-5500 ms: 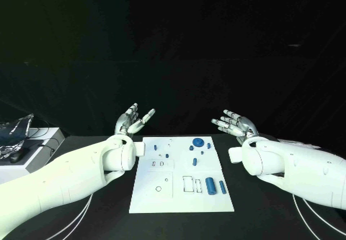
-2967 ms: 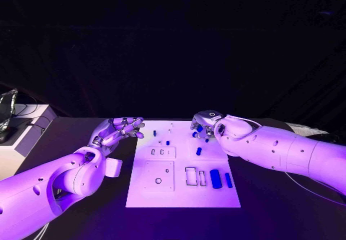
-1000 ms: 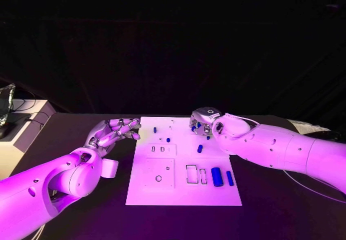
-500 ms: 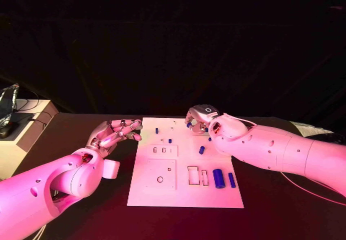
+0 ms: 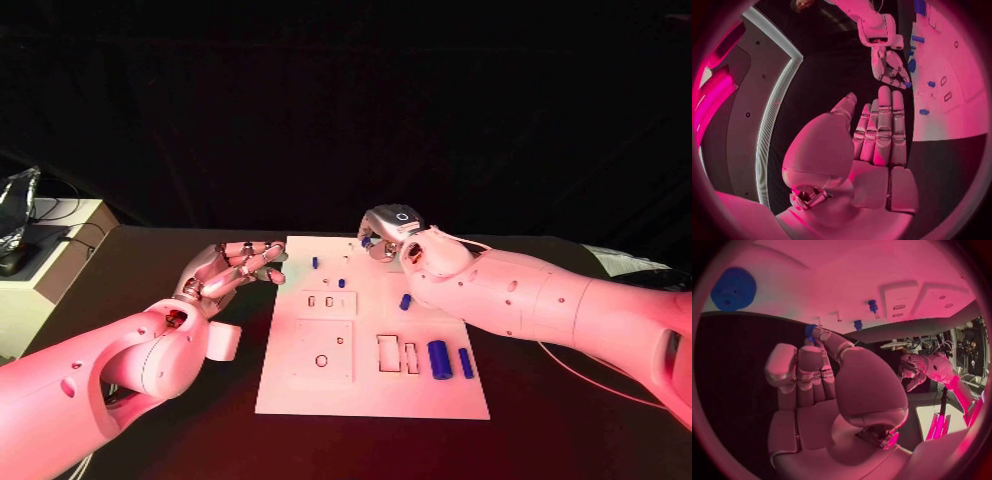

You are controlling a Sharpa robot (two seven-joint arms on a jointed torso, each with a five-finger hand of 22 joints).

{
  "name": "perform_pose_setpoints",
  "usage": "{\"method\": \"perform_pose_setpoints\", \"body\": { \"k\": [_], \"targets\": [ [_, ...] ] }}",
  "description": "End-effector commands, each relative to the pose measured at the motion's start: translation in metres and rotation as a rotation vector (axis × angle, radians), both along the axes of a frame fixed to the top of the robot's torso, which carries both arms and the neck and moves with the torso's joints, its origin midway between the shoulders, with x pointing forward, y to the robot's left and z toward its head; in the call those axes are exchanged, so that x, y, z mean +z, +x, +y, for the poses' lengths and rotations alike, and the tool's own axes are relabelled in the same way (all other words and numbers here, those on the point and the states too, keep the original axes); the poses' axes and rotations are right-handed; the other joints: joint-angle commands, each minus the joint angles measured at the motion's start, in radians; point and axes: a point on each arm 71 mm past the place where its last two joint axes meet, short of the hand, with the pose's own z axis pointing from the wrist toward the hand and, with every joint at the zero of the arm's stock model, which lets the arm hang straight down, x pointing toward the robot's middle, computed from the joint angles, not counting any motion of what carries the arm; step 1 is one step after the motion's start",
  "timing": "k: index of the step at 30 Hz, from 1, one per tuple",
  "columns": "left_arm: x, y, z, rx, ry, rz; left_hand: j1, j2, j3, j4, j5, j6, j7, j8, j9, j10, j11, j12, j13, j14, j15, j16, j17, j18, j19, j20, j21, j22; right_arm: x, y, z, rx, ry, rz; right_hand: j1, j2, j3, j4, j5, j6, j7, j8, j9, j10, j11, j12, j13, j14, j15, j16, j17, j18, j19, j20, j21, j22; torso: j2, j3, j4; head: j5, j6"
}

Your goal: Assemble the parts on the task board

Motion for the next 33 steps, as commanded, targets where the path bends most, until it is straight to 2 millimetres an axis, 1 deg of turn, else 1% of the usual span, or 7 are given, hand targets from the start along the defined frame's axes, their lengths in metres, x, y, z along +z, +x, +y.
{"method": "perform_pose_setpoints", "body": {
  "k": [1, 3, 6, 7, 12, 23, 33],
  "targets": [
    [0.002, -0.002, -0.003, -0.024, -0.007, -0.010, -0.003, 0.008, -0.007, 0.000, -0.004, -0.005, 0.001, 0.000, -0.001, -0.006, 0.001, 0.001, 0.001, 0.003, 0.006, -0.006, 0.002, 0.002, -0.004, 0.006, 0.007, -0.001, 0.004, 0.001, 0.003, -0.002, 0.015, -0.065, -0.002, 0.007, 0.002, -0.006, 0.006, 0.006, -0.004, -0.002, 0.001, 0.101, -0.032, 0.006, 0.004, -0.005, -0.005, 0.001, 0.001, 0.009, 0.052, -0.005, -0.011, 0.032, 0.003, -0.0044, 0.0101, -0.004, 0.001],
    [0.002, -0.002, -0.004, -0.024, -0.007, -0.011, -0.003, 0.008, -0.007, 0.000, -0.004, -0.005, 0.001, 0.000, -0.001, -0.006, 0.001, 0.001, 0.001, 0.003, 0.006, -0.006, 0.002, 0.002, -0.004, 0.006, 0.007, -0.001, 0.004, 0.001, 0.005, 0.000, 0.018, -0.069, -0.002, 0.007, 0.002, -0.006, 0.006, 0.006, -0.004, -0.002, 0.001, 0.101, -0.032, 0.006, 0.004, -0.005, -0.005, 0.001, 0.001, 0.009, 0.052, -0.005, -0.011, 0.032, 0.003, -0.0051, 0.0116, -0.004, 0.001],
    [0.002, -0.002, -0.004, -0.025, -0.007, -0.011, -0.003, 0.008, -0.007, 0.000, -0.004, -0.005, 0.001, 0.000, -0.001, -0.006, 0.001, 0.001, 0.001, 0.003, 0.006, -0.006, 0.002, 0.002, -0.004, 0.006, 0.007, -0.001, 0.004, 0.001, 0.008, 0.006, 0.019, -0.070, -0.002, 0.007, 0.002, -0.006, 0.006, 0.006, -0.004, -0.002, 0.001, 0.101, -0.032, 0.006, 0.004, -0.005, -0.005, 0.001, 0.001, 0.009, 0.052, -0.005, -0.011, 0.032, 0.003, -0.0082, 0.0179, -0.006, 0.000],
    [0.002, -0.002, -0.004, -0.025, -0.007, -0.011, -0.003, 0.008, -0.007, 0.000, -0.004, -0.005, 0.001, 0.000, -0.001, -0.006, 0.001, 0.001, 0.001, 0.003, 0.006, -0.006, 0.002, 0.002, -0.004, 0.006, 0.007, -0.001, 0.003, 0.001, 0.010, 0.008, 0.019, -0.070, -0.002, 0.008, 0.001, -0.007, 0.003, 0.007, -0.004, -0.001, 0.001, 0.101, -0.032, 0.006, 0.004, -0.005, -0.005, 0.001, 0.001, 0.008, 0.059, -0.005, -0.029, 0.052, 0.004, -0.0088, 0.0192, -0.007, 0.000],
    [0.003, -0.002, -0.004, -0.024, -0.006, -0.012, -0.003, 0.008, -0.007, 0.000, -0.004, -0.005, 0.001, 0.000, -0.001, -0.006, 0.001, 0.001, 0.001, 0.003, 0.006, -0.006, 0.002, 0.002, -0.004, 0.006, 0.007, -0.001, 0.001, 0.002, 0.014, 0.014, 0.016, -0.064, -0.002, 0.008, 0.001, -0.007, 0.003, 0.007, -0.004, -0.001, 0.001, 0.101, -0.032, 0.006, 0.004, -0.005, -0.005, 0.001, 0.001, 0.008, 0.059, -0.005, -0.029, 0.052, 0.006, -0.0122, 0.0266, -0.008, 0.001],
    [0.004, -0.003, -0.004, -0.028, -0.005, -0.016, -0.003, 0.008, -0.007, 0.000, -0.004, -0.005, 0.001, 0.000, -0.001, -0.006, 0.001, 0.001, 0.001, 0.003, 0.006, -0.006, 0.002, 0.002, -0.004, 0.006, 0.007, -0.001, -0.001, 0.005, 0.014, 0.002, 0.001, -0.051, -0.001, 0.008, 0.000, -0.007, 0.004, 0.006, -0.004, -0.001, 0.001, 0.100, -0.032, 0.006, 0.004, -0.005, -0.004, 0.001, 0.002, 0.008, 0.061, -0.005, -0.040, 0.067, 0.011, -0.0191, 0.0355, -0.015, 0.001],
    [0.004, -0.002, -0.003, -0.024, -0.003, -0.016, -0.004, 0.009, -0.010, -0.003, -0.004, -0.006, 0.001, 0.000, -0.001, -0.006, 0.001, 0.001, 0.001, 0.003, 0.006, -0.007, 0.002, 0.003, -0.004, 0.006, 0.009, -0.005, -0.003, 0.006, 0.010, -0.018, -0.018, -0.042, -0.002, 0.008, 0.001, -0.007, 0.006, 0.006, -0.004, -0.001, 0.002, 0.099, -0.032, 0.006, 0.004, -0.005, -0.004, 0.001, 0.002, 0.008, 0.062, -0.005, -0.044, 0.070, 0.014, -0.0207, 0.0355, -0.017, -0.001]
  ]
}}
